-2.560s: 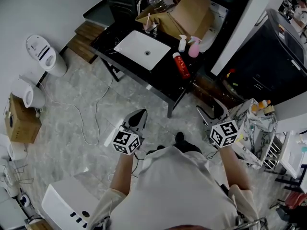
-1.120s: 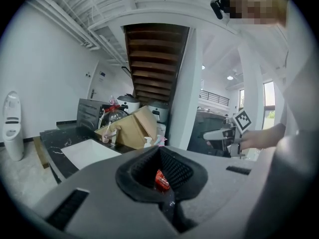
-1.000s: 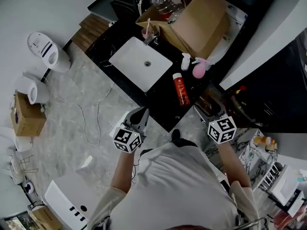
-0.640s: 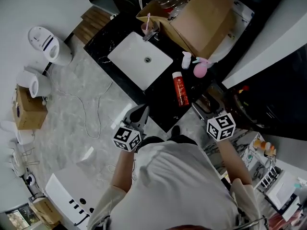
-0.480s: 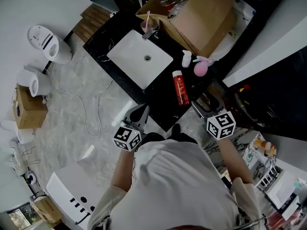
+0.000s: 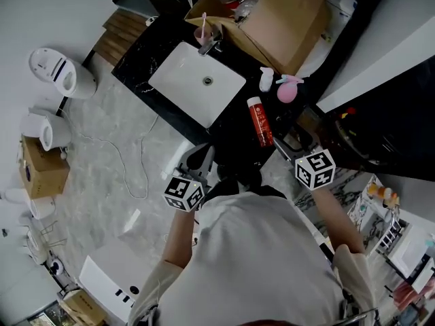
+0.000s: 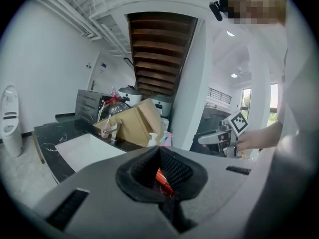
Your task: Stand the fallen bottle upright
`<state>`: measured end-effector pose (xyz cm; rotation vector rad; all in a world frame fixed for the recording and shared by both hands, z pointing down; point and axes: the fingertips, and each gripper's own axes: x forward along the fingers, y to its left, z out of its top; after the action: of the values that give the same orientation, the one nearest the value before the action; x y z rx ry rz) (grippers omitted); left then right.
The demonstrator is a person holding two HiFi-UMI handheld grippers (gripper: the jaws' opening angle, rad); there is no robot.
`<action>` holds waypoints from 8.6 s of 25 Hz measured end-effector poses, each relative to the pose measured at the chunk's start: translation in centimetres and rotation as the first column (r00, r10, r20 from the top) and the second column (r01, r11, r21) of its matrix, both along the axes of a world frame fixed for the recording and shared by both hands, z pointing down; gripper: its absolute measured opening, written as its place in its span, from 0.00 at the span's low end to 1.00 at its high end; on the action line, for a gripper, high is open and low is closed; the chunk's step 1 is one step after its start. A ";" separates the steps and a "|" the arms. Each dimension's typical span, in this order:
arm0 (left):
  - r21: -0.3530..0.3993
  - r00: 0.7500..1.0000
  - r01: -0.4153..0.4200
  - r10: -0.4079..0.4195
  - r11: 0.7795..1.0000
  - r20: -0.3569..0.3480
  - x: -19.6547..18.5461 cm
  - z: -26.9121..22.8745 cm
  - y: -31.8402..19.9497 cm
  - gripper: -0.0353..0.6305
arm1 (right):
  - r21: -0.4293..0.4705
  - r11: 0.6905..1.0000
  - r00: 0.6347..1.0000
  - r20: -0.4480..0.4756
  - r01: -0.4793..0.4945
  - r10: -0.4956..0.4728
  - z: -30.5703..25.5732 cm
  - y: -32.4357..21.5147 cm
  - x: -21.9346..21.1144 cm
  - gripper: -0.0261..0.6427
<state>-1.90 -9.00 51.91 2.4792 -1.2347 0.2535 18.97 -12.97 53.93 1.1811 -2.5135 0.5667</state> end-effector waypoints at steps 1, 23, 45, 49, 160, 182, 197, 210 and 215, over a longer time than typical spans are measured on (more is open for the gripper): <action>-0.002 1.000 -0.013 0.013 1.000 0.001 -0.2 0.1 -0.3 0.06 | -0.006 1.000 1.000 -0.007 -0.008 0.008 0.2 -0.2 -0.3 0.50; -0.080 0.981 -0.188 0.184 0.979 -0.054 -2.5 4.6 -7.2 0.06 | -0.254 0.965 0.979 -0.204 -0.061 0.008 10.6 -7.0 -5.0 0.50; -0.167 0.972 -0.236 0.230 0.957 -0.059 -3.8 8.7 -9.3 0.06 | -0.517 0.842 0.940 -0.340 -0.154 -0.036 24.0 -11.5 -7.3 0.50; -0.176 0.972 -0.235 0.227 0.956 -0.064 -4.2 9.1 -9.4 0.06 | -0.530 0.832 0.928 -0.370 -0.166 -0.051 25.2 -12.1 -7.6 0.50; -0.113 0.980 -0.201 0.200 0.973 -0.022 -6.9 6.1 -7.5 0.06 | 0.031 0.994 0.972 -0.206 -0.104 0.108 12.3 -16.6 -11.7 0.50; -0.058 0.944 -0.330 0.327 0.942 -0.048 -5.6 4.8 -5.7 0.06 | 0.052 0.980 0.964 -0.177 -0.193 0.199 5.3 -7.8 -8.0 0.53; 0.001 0.936 -0.347 0.347 0.938 -0.058 -2.7 0.3 -4.3 0.06 | 0.094 0.937 0.927 -0.145 -0.336 0.347 -1.4 -1.6 -3.5 0.35; 0.059 0.960 -0.274 0.277 0.960 -0.048 -2.9 -3.7 -2.5 0.06 | 0.180 0.955 0.970 -0.027 -0.234 0.243 -6.6 2.3 -4.7 0.18; 0.082 0.964 -0.258 0.262 0.963 -0.044 -3.0 -4.6 -1.9 0.06 | 0.179 0.960 0.976 0.008 -0.215 0.217 -7.3 3.1 -5.1 0.12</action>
<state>-4.89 -10.86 47.31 2.6947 -0.9107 0.2074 13.86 -9.86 46.62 1.5335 -2.4846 0.3881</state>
